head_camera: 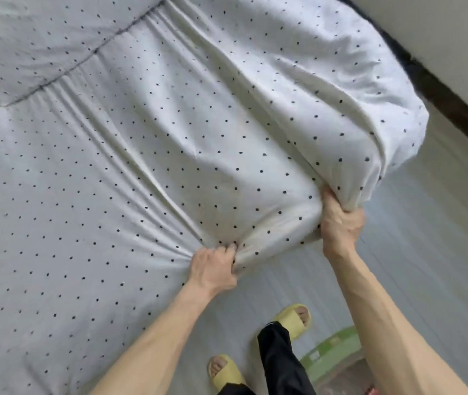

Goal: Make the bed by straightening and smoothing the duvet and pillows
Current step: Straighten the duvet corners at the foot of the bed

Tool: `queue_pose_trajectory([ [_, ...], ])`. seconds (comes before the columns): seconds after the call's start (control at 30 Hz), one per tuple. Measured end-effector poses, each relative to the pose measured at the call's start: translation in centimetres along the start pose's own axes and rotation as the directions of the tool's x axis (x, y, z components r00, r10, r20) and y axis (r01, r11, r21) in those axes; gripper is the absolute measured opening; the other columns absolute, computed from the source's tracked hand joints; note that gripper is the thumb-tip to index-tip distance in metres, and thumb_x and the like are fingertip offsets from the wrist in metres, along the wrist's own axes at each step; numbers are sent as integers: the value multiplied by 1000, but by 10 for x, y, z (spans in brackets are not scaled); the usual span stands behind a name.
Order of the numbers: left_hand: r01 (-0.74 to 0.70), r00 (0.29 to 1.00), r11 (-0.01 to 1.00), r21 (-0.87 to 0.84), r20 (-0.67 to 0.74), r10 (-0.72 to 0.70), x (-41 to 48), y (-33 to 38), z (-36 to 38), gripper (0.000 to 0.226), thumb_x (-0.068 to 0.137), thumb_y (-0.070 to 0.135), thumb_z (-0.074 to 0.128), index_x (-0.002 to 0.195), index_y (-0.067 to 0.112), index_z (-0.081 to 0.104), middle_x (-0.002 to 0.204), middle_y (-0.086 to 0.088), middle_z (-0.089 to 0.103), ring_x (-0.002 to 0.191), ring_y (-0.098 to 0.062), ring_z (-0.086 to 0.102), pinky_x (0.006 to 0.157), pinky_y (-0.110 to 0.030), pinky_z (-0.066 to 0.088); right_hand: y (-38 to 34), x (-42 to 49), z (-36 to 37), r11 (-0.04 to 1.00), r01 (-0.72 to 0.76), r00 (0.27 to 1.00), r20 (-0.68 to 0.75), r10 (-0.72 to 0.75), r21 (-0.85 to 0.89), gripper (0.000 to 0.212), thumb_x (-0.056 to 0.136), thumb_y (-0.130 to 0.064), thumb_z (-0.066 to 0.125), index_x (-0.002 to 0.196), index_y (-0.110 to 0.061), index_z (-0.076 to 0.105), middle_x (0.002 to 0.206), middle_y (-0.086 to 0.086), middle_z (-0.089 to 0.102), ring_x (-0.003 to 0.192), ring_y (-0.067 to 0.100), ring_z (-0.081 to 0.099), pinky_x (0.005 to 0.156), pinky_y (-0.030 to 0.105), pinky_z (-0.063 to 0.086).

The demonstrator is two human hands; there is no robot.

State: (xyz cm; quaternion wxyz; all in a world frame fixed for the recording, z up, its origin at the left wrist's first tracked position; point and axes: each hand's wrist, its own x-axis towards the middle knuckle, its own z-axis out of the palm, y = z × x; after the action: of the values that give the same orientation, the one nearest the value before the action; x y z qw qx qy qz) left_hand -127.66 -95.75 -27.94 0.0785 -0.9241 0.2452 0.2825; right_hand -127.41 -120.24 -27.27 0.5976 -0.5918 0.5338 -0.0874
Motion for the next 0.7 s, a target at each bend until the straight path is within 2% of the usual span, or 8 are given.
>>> queue_pose_trajectory([
  [0.2, -9, 927, 974, -227, 363, 93, -17, -33, -11, 71, 80, 54, 43, 149, 38, 37, 146, 0, 50, 135, -25, 45, 108, -40, 40, 19, 6, 30, 884, -411, 899, -262, 352, -221, 69, 87, -25, 63, 145, -3, 34, 154, 21, 31, 140, 41, 34, 114, 47, 31],
  [0.3, -52, 986, 928, -370, -166, -11, -18, -74, -14, 48, 82, 39, 40, 117, 27, 70, 121, 3, 66, 114, -21, 61, 95, -37, 50, 5, -49, 60, 876, 54, 962, -209, -173, -479, 82, 82, -35, 60, 151, -4, 30, 163, 15, 22, 146, 36, 27, 117, 51, 21],
  [0.37, -21, 866, 944, -328, -478, -147, -14, -110, -15, 42, 83, 29, 43, 113, 18, 70, 119, -4, 65, 105, -28, 62, 86, -41, 50, 9, -100, 87, 732, 459, 844, -9, -536, -504, 82, 83, -42, 61, 153, -8, 36, 165, 14, 23, 152, 34, 23, 120, 53, 17],
  [0.47, 63, 851, 963, -263, -490, -190, 0, -170, 0, 54, 88, 30, 46, 141, 18, 54, 149, -12, 47, 130, -35, 48, 103, -53, 39, 40, -167, 143, 405, 803, 561, 323, -762, -438, 70, 93, -45, 57, 155, -18, 42, 166, 14, 26, 156, 31, 20, 123, 57, 13],
  [0.53, 8, 914, 983, -182, -398, -81, 10, -194, 16, 63, 91, 42, 45, 153, 33, 36, 164, -5, 23, 148, -31, 25, 115, -62, 19, 99, -162, 155, 265, 799, 573, 548, -610, -540, 69, 99, -57, 42, 161, -32, 25, 171, 4, 11, 158, 28, 8, 121, 67, 6],
  [0.6, -110, 958, 989, -102, -277, 78, 12, -200, 29, 66, 93, 54, 39, 155, 48, 17, 168, 6, -2, 154, -24, 1, 113, -71, 3, 166, -134, 125, 260, 476, 878, 473, -77, -840, 73, 98, -70, 16, 160, -41, -10, 169, -6, -18, 157, 26, -14, 114, 75, -14],
  [0.63, -141, 964, 987, -82, -237, 118, 11, -196, 35, 66, 95, 57, 36, 154, 52, 8, 167, 9, -13, 154, -22, -9, 111, -74, -2, 191, -119, 102, 239, 266, 927, 316, 202, -934, 76, 95, -71, 10, 160, -37, -13, 170, -3, -18, 157, 30, -14, 112, 78, -15],
  [0.7, -165, 966, 984, -66, -210, 148, 7, -202, 50, 66, 98, 62, 31, 152, 54, -7, 163, 13, -27, 151, -19, -22, 109, -76, -7, 204, -118, 77, 207, -25, 844, 90, 528, -978, 79, 91, -60, 28, 159, -19, 29, 167, 16, 24, 152, 44, 22, 118, 71, 15],
])
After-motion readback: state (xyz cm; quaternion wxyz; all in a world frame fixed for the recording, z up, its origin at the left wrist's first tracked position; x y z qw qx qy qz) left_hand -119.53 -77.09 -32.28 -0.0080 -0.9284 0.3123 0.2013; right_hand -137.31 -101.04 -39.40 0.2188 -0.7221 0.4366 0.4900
